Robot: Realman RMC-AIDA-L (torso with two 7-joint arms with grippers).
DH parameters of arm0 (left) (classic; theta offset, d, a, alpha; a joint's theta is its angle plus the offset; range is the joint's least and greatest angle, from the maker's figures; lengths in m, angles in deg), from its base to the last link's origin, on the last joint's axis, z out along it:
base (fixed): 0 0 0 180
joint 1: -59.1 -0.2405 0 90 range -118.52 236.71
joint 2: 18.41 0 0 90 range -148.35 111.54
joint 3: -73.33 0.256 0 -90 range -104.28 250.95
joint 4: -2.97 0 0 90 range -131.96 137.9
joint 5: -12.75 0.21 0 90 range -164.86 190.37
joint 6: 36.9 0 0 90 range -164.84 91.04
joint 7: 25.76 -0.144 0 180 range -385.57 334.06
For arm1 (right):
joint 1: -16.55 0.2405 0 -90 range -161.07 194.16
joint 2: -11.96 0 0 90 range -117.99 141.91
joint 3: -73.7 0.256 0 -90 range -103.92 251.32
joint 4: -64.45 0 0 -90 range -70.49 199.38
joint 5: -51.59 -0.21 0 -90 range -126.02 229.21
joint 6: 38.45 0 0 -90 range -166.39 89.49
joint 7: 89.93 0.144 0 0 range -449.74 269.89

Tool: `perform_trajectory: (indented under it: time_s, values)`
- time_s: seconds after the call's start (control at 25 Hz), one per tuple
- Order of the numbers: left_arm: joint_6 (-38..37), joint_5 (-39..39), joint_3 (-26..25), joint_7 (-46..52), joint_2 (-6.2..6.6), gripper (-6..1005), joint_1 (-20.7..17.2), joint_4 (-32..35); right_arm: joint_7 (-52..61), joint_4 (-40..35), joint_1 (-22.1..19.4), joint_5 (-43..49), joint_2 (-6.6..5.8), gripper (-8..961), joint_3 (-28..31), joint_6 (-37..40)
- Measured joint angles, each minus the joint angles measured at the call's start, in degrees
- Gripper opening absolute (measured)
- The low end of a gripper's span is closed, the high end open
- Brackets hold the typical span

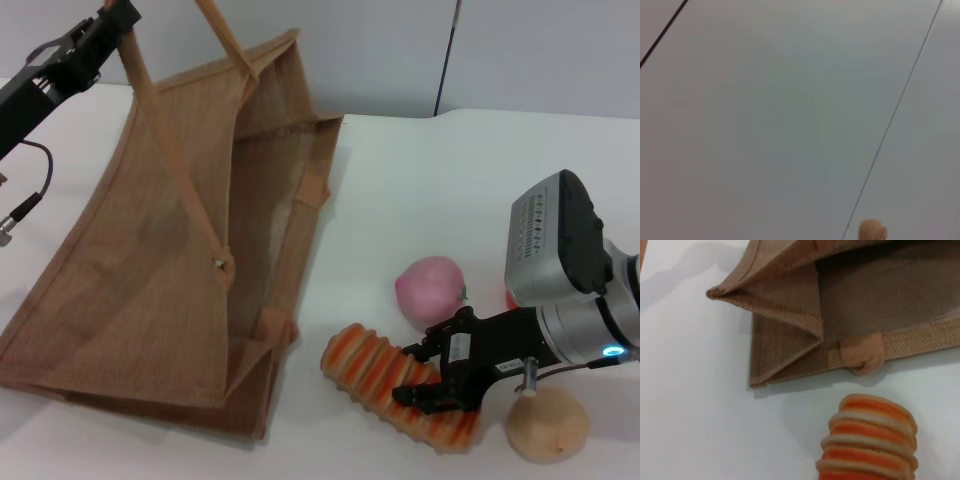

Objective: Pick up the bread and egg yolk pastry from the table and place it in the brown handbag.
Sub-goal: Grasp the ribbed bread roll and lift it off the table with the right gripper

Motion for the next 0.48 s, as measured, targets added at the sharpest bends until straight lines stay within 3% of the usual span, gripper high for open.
perform_trajectory:
  time_s: [0.48]
  values:
    - [0.9,0.5,0.4,1.1,0.24,151,0.1,0.0,0.6,-2.7,-0.6,0.9,-0.13,462,1.1,0.5]
